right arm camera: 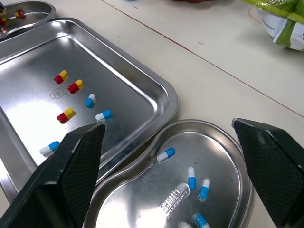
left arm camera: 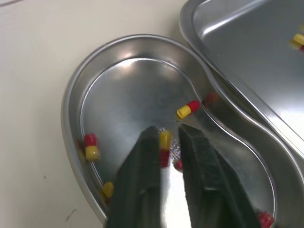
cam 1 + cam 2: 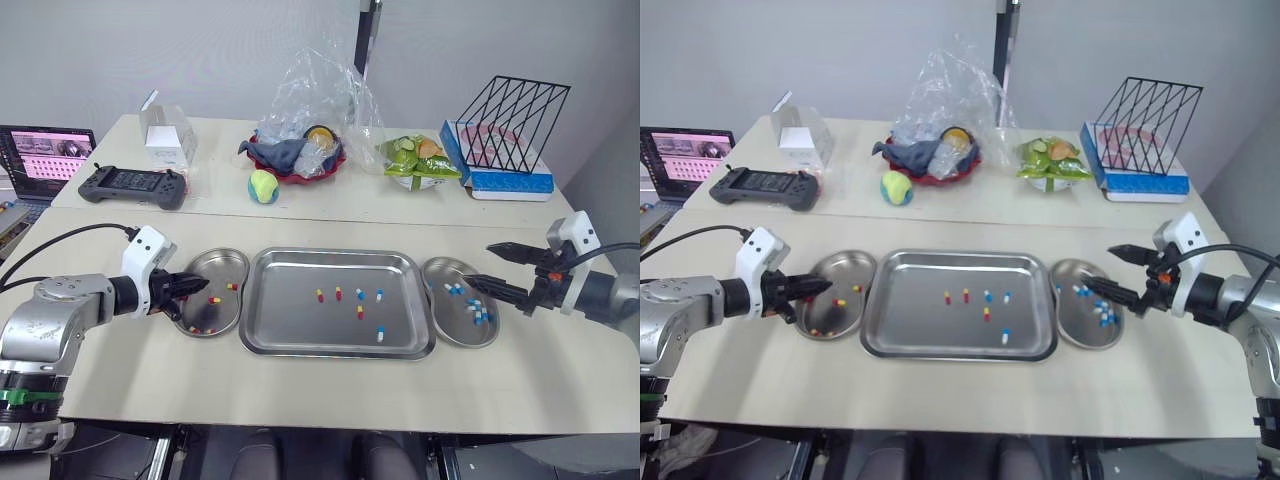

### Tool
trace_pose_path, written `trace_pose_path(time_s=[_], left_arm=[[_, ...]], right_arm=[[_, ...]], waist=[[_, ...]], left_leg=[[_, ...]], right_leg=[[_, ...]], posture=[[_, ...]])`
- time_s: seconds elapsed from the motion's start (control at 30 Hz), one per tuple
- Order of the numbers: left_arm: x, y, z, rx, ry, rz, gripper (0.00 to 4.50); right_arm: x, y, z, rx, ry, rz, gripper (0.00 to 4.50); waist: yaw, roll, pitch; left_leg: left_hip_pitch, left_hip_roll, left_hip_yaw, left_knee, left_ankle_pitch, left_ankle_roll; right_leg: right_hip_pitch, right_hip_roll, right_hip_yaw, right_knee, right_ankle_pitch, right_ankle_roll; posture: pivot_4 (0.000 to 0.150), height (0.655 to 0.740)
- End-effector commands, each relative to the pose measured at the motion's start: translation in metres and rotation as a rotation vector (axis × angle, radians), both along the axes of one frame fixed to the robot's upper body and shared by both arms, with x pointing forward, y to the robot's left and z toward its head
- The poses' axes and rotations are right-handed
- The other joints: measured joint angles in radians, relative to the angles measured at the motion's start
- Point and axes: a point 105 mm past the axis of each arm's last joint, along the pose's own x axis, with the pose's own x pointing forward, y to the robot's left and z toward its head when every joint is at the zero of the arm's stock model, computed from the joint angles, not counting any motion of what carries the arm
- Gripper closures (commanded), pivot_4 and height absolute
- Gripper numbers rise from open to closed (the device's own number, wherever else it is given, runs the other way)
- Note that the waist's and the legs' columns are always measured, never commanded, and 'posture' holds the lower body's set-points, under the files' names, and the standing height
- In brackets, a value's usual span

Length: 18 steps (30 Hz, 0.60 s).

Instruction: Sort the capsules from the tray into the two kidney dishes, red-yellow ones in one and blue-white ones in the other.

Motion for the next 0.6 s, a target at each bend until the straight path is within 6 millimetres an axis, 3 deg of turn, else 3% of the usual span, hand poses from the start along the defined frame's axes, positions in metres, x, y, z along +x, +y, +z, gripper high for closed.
trace_pose_path(time_s=[0.03,0.23,0.3,0.5,0.6], left_arm=[[0.002,0.003,0.024,-0.006,-0.099,-0.02,2.44],[0.001,0.015,0.04,-0.037,-0.188,-0.016,0.42],[0.002,0.027,0.049,-0.057,-0.23,0.019,0.02],[-0.001,0.062,0.056,-0.086,-0.288,0.099,0.02],[-0.012,0.104,0.055,-0.085,-0.345,0.208,0.02]], right_arm=[[-0.001,-0.007,0.012,-0.014,-0.042,-0.009,0.0],[-0.003,-0.016,0.018,-0.005,-0.051,-0.023,0.0],[-0.004,-0.022,0.018,-0.005,-0.05,-0.037,0.0],[-0.004,-0.034,0.017,0.004,-0.052,-0.076,0.0],[0.002,-0.052,0.013,-0.021,-0.124,-0.17,0.0]], waist=[[0.0,0.0,0.0],[0.0,0.0,0.0],[-0.001,0.0,0.0],[-0.001,0.0,0.0],[-0.002,0.0,0.0]], left_leg=[[0.0,0.0,0.0,0.0,0.0,0.0],[0.0,0.0,0.0,0.0,0.0,0.0],[0.0,0.0,0.0,0.0,0.0,0.0],[0.0,0.0,0.0,0.0,0.0,0.0],[0.0,0.0,0.001,0.0,0.0,0.0]], right_leg=[[0.0,0.0,0.0,0.0,0.0,0.0],[0.0,0.0,0.0,0.0,0.0,0.0],[0.0,0.0,0.0,0.0,0.0,0.0],[0.0,0.0,0.0,0.0,0.0,0.0],[0.0,0.0,0.0,0.0,0.0,0.0]], posture=[[0.15,0.7334],[0.15,0.7334],[0.15,0.7334],[0.15,0.7334],[0.15,0.7334]])
